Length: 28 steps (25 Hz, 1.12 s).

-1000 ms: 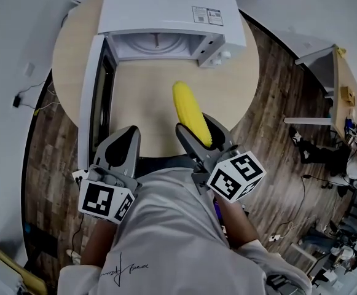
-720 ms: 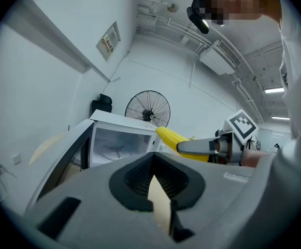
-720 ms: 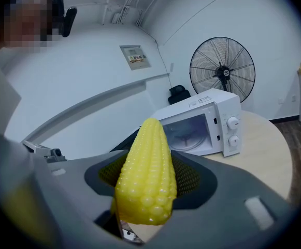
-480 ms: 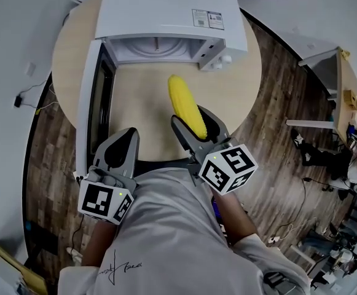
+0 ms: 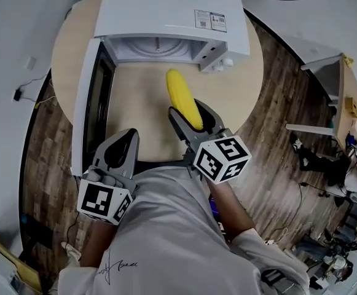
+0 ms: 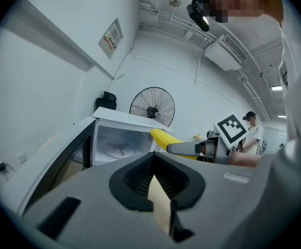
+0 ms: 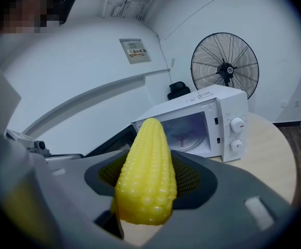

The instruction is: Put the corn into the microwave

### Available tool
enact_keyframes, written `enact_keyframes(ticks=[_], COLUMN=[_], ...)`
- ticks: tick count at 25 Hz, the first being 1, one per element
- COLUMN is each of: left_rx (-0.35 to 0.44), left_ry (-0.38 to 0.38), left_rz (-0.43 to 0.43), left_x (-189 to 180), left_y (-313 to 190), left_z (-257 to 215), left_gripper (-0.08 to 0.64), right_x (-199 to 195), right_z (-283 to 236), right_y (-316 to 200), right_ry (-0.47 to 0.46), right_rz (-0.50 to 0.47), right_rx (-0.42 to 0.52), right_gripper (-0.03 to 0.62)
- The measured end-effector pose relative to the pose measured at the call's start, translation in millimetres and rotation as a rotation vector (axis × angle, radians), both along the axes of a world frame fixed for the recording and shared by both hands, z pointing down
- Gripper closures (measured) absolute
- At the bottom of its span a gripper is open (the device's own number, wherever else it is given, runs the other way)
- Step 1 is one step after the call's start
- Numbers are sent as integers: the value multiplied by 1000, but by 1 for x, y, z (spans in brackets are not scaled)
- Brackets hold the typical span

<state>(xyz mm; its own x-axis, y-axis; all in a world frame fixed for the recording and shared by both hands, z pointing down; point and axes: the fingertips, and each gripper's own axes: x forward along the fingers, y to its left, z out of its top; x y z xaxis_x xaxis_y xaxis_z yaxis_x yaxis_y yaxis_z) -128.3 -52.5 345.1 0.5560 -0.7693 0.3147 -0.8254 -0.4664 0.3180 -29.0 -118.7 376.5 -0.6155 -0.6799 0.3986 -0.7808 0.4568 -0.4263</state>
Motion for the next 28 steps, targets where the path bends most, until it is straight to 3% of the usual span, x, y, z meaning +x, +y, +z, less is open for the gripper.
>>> enact_keyframes(ticks=[28], left_rx=[-60], left_ry=[-24], left_rz=[-20], left_x=[-11], left_y=[-3], left_z=[16], left_gripper=[571], right_x=[-14], right_z=[59], right_y=[-57], right_ry=[62], right_rz=[-15], right_rx=[-53], right_gripper=[328])
